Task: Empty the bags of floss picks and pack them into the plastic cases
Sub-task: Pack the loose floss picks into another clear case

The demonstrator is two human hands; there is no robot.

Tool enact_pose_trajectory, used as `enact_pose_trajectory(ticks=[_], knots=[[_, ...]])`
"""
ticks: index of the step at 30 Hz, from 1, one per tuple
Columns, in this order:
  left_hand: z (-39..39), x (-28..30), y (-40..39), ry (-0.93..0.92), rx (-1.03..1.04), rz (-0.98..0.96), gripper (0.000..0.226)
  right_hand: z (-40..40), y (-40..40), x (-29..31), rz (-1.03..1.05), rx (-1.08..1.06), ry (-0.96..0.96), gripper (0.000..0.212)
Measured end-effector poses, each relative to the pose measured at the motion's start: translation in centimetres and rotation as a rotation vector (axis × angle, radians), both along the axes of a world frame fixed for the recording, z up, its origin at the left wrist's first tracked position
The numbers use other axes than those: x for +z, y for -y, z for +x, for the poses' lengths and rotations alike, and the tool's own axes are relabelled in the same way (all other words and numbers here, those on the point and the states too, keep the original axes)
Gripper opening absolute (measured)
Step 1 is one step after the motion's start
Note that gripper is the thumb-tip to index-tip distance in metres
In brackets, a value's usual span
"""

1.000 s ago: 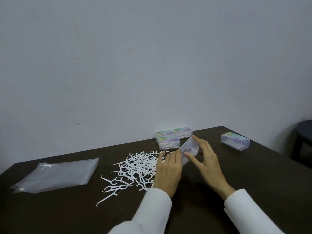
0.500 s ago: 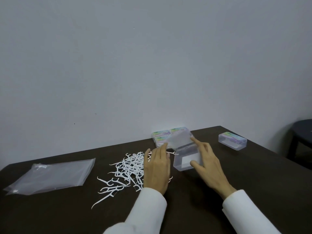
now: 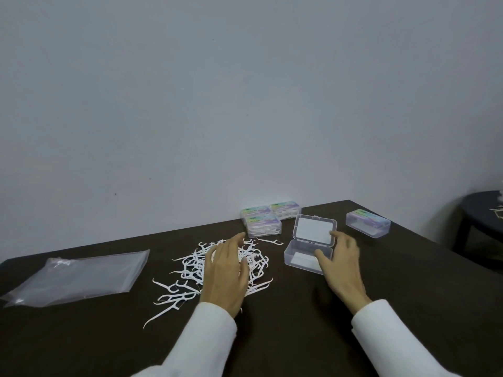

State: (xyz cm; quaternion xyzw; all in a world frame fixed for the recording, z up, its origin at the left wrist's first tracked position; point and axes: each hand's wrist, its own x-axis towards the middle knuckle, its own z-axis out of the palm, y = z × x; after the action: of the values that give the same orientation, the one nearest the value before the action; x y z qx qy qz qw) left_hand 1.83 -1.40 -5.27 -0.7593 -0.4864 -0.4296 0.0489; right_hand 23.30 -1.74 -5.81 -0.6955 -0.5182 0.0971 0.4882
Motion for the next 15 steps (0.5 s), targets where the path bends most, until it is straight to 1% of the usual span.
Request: enact_pose_trajectory(ticks=[1,3,5,7,11,15], knots=[[-0.7,-0.1,-0.1,0.009,0.002,-0.007,0.042,-0.2,0.2,0.1,0.063,-0.031,0.072,0.048],[-2.2,-0.2,-0.1,0.027,0.020,-0.053,0.041,-0.6,0.5,0.2,0.154,0.006,0.149,0.039],[-3.6,-0.3,-0.1,0.041,0.043,-0.118,0.042,-1.2,0.4,0.3,0.178,0.116,0.182,0.032],[-4.9,-0.3,-0.2,0.026,0.037,-0.192,0.047,-1.8,0.3,0.4,0.156,0.216,0.211,0.029],[-7.0,-0.3,0.2,-0.036,-0.097,-0.375,0.078,-3.9,0.4,0.3,0.099,0.407,0.303,0.031],[-8.4,-0.6,0.3,-0.149,-0.097,-0.486,0.112,-6.7,-0.3,-0.1,0.038,0.567,0.367,0.037]])
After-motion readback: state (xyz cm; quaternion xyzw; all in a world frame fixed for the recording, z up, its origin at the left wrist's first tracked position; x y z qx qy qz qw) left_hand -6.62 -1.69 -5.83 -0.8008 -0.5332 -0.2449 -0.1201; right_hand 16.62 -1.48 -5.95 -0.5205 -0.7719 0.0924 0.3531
